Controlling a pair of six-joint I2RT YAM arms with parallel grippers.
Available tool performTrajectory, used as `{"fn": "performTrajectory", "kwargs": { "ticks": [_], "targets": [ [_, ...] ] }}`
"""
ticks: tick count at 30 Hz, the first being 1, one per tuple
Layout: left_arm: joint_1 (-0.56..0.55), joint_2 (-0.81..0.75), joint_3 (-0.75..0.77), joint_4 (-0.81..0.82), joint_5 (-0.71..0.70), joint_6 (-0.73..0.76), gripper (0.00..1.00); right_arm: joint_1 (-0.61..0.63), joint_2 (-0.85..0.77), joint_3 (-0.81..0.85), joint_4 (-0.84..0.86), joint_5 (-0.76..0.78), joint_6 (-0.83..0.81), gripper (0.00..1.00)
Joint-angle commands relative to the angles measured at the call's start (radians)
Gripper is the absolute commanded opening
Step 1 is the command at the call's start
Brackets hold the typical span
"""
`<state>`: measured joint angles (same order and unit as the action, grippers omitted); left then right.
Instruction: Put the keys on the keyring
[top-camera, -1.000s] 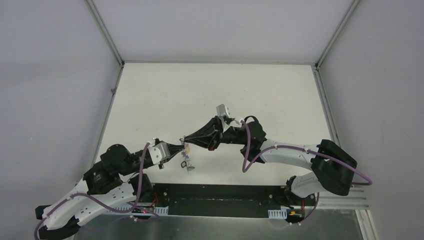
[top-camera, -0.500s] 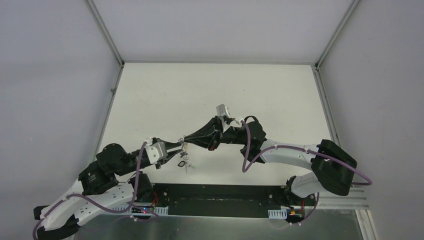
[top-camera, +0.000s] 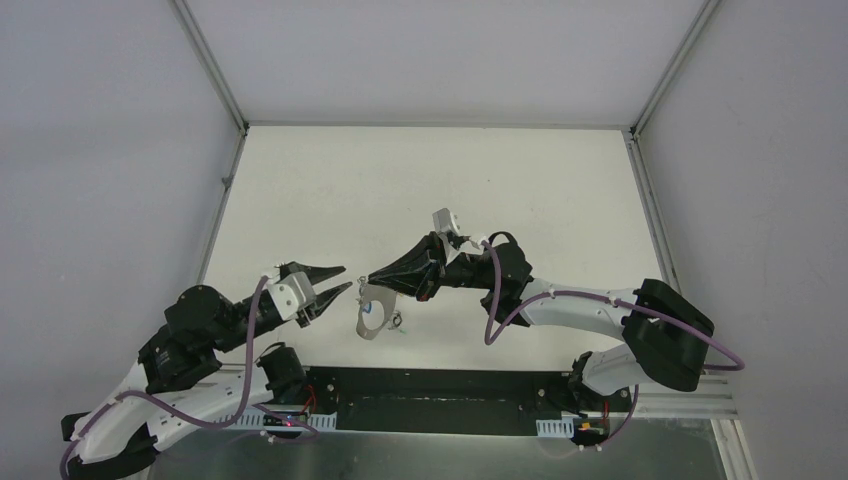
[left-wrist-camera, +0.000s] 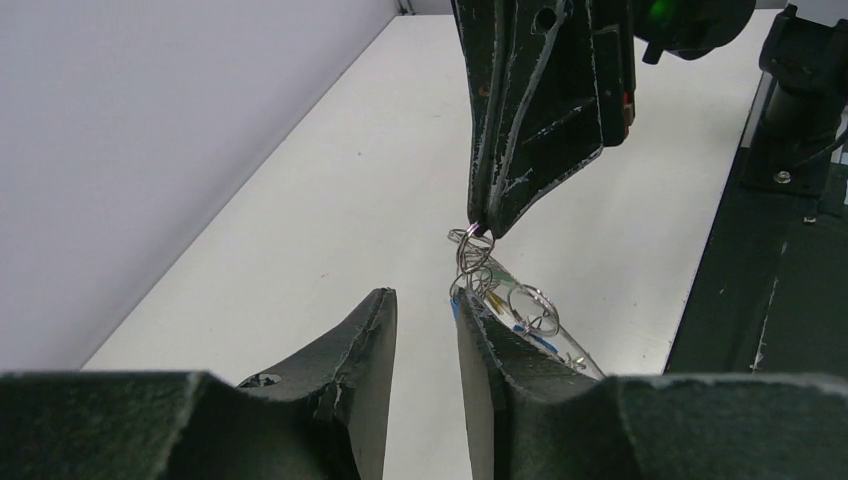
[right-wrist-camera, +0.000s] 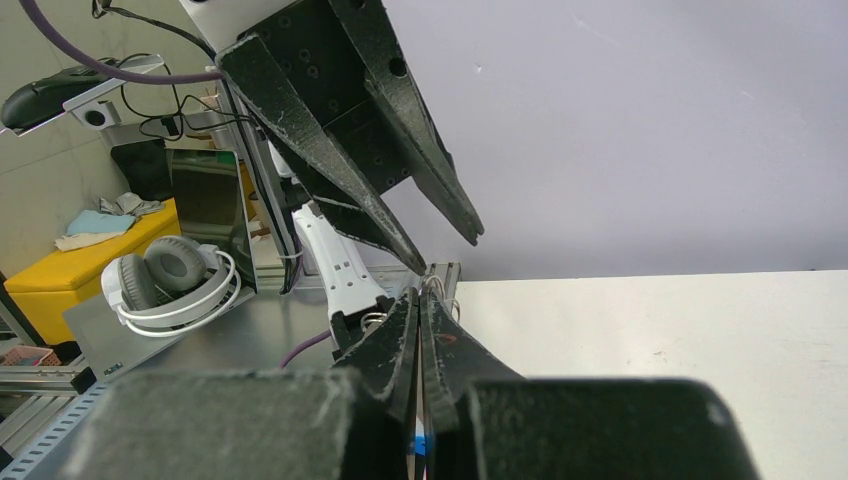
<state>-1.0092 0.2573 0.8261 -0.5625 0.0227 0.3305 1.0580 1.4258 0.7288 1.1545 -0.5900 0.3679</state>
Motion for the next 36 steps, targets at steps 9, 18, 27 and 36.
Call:
{"fn": "performTrajectory", "kwargs": {
  "ticks": [9, 18, 27, 36],
  "targets": [
    [-0.008, 0.121, 0.049, -0.008, 0.062, 0.070, 0.33, 0.002, -0.045, 0.015, 0.068, 0.008, 0.000, 0.00],
    [-0.008, 0.136, 0.031, -0.020, 0.093, 0.073, 0.26, 0.002, -0.048, 0.013, 0.068, 0.011, 0.000, 0.00],
    [-0.009, 0.126, 0.013, -0.047, 0.098, 0.059, 0.10, 0.002, -0.050, 0.011, 0.068, 0.013, -0.002, 0.00],
    [-0.008, 0.152, 0.007, -0.048, 0.130, 0.066, 0.01, 0.002, -0.050, 0.014, 0.068, 0.010, 0.000, 0.00]
  ]
}}
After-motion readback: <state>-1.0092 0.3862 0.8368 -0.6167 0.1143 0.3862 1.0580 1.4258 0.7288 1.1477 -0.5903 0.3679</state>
